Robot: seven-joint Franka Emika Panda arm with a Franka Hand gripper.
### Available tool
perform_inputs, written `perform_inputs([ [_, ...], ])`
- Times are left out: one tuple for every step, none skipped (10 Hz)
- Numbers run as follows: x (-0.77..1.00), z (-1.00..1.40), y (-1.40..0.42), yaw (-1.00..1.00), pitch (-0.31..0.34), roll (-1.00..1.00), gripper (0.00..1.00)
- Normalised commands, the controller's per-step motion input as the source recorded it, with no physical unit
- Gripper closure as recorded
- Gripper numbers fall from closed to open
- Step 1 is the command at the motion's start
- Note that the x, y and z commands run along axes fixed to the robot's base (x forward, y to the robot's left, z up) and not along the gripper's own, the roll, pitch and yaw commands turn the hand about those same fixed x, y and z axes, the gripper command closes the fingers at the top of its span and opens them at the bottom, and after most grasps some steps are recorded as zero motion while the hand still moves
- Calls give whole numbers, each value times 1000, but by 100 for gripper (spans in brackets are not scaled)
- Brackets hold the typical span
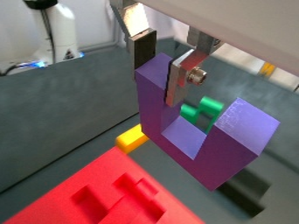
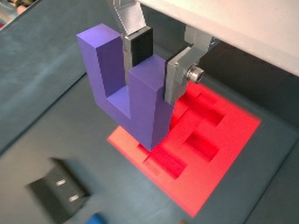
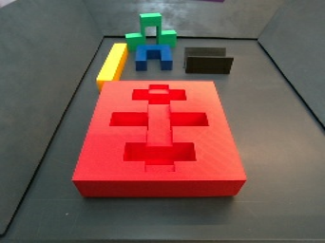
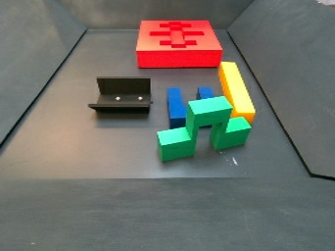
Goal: Pick up the purple object. Move up. Place the purple object on the fixture. Regrasp the purple object. Move to above the board. Insert the purple object.
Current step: Move to above the board, then insert the purple object.
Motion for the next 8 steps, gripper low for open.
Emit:
perform_inputs([
  [-84,7,3,19,7,-893,100],
  [-62,9,9,9,-10,-589,100],
  [-45,-2,11,5,-14,-400,100],
  [-35,3,4,1,-14,-260,100],
  [0,0,0,0,0,-7,100],
  [0,-557,-331,91,10,-27,100],
  [0,-817,-677,183,57,-77,100],
  [109,-680,-814,177,57,-100,100],
])
